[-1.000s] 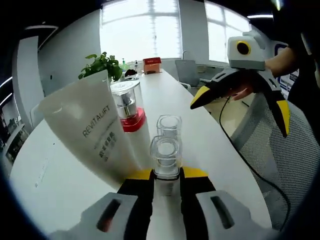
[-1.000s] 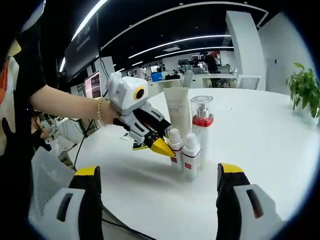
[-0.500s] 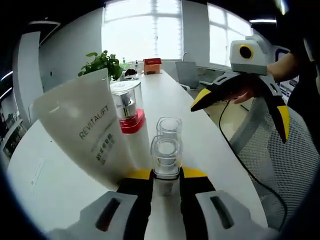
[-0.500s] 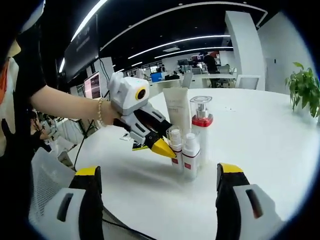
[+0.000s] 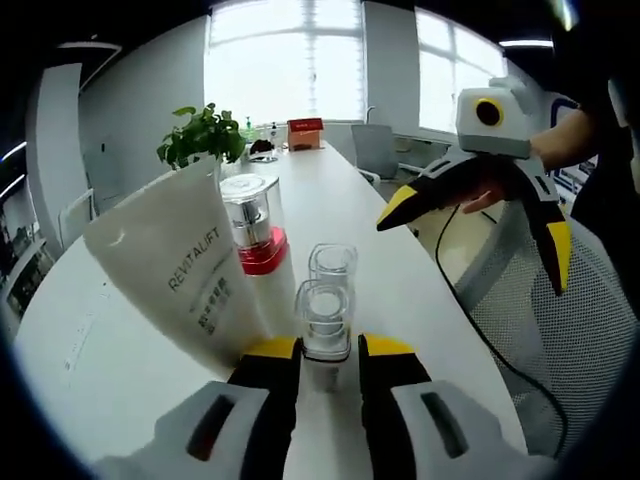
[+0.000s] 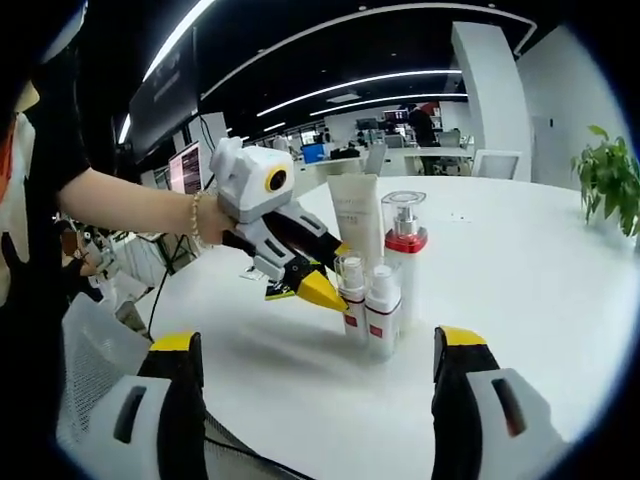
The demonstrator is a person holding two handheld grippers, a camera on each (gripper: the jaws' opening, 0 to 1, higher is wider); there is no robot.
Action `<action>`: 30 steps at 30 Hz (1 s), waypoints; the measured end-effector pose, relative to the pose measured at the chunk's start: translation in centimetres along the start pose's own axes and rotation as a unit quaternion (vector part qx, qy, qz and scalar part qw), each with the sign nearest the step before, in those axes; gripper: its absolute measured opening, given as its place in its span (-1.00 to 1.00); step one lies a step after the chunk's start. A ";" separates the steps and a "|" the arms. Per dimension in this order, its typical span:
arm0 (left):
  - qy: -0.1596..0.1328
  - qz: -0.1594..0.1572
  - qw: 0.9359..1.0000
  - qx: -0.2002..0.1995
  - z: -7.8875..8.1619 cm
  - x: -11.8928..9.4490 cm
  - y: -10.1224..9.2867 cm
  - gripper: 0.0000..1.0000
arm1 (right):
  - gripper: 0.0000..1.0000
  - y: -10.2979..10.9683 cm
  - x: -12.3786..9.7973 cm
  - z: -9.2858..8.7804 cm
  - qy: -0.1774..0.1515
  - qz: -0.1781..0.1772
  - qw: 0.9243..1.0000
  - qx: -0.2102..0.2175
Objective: Arrange the skincare products in the storage area until every visible bottle or jar stands upright without overlapping.
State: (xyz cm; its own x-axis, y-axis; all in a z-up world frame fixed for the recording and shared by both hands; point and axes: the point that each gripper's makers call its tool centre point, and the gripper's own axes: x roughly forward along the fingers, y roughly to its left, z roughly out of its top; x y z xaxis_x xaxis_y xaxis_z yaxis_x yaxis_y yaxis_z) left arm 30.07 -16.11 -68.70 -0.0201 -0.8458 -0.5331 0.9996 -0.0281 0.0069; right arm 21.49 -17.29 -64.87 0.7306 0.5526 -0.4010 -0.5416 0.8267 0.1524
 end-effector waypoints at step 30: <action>0.022 0.120 0.982 -0.141 -2.4 -9.5 -2.5 0.56 | 0.87 -0.6 0.1 0.1 -0.005 -0.011 1.000 -0.012</action>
State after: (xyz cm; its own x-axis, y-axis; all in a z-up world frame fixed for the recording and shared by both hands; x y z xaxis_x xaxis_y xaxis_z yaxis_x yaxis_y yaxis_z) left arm 27.83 -6.70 -65.71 0.2110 -0.7857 -0.5816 0.9415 0.3233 -0.0952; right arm 21.91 -17.69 -64.95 0.7469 0.5355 -0.3942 -0.5353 0.8359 0.1213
